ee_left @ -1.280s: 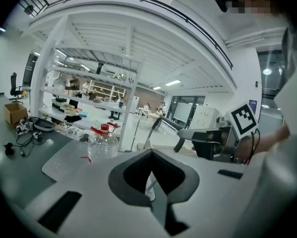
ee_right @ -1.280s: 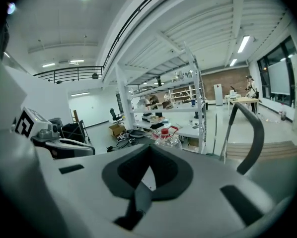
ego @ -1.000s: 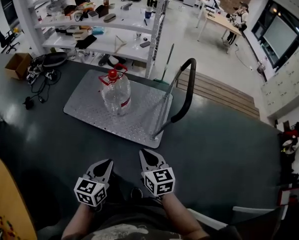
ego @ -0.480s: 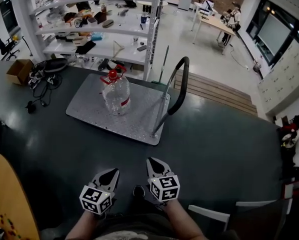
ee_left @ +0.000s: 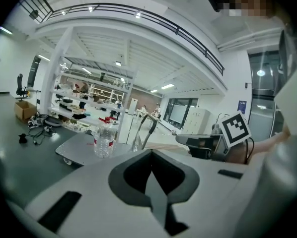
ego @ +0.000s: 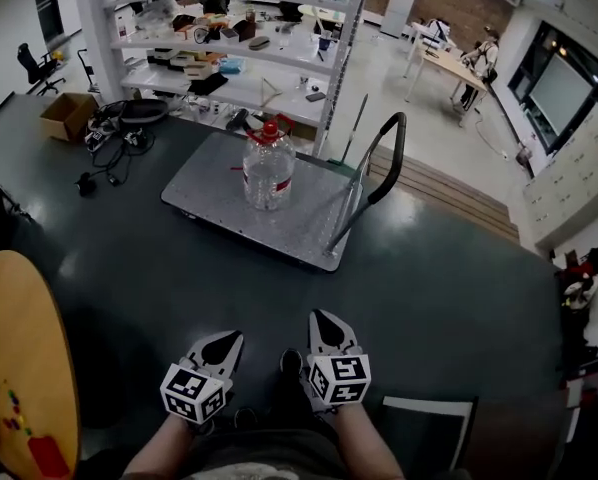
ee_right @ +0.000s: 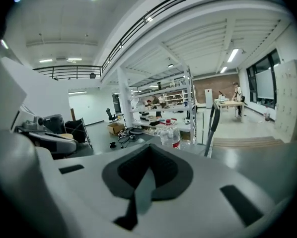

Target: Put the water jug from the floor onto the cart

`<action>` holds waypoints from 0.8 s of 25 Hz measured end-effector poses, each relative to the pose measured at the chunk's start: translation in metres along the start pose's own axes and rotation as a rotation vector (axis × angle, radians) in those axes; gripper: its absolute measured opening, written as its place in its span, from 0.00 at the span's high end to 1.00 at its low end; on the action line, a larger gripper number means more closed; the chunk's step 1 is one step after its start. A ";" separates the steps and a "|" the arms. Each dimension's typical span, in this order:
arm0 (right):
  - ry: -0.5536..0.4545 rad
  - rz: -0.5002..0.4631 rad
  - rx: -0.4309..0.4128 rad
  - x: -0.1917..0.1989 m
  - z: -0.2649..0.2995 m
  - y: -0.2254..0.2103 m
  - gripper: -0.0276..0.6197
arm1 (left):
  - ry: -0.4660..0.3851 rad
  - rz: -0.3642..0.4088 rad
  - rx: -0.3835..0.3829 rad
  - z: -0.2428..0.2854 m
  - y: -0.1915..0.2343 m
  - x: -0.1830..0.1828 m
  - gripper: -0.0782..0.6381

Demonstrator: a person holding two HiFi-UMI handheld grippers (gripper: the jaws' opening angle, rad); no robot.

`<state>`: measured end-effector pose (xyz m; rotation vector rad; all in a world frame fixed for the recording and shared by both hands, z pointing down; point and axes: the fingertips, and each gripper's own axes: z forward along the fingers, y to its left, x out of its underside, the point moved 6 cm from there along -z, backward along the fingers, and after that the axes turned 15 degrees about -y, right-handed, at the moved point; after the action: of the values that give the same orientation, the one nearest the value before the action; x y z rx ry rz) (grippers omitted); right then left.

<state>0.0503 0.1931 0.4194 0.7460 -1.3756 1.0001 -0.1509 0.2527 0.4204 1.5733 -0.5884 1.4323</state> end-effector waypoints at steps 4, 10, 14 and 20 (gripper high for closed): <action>-0.005 -0.021 0.006 -0.002 -0.042 0.041 0.97 | 0.000 -0.013 0.019 -0.050 -0.008 0.006 0.88; -0.002 -0.070 0.032 -0.006 -0.079 0.075 0.97 | -0.008 -0.016 0.064 -0.081 -0.009 0.005 0.88; -0.001 -0.082 0.052 -0.008 -0.095 0.078 0.97 | -0.015 -0.016 0.084 -0.085 -0.014 0.004 0.88; -0.017 -0.099 0.061 -0.014 -0.098 0.069 0.97 | -0.034 -0.006 0.092 -0.082 -0.023 0.001 0.88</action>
<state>0.0320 0.3081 0.3883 0.8615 -1.3152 0.9633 -0.1747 0.3339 0.4086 1.6736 -0.5435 1.4483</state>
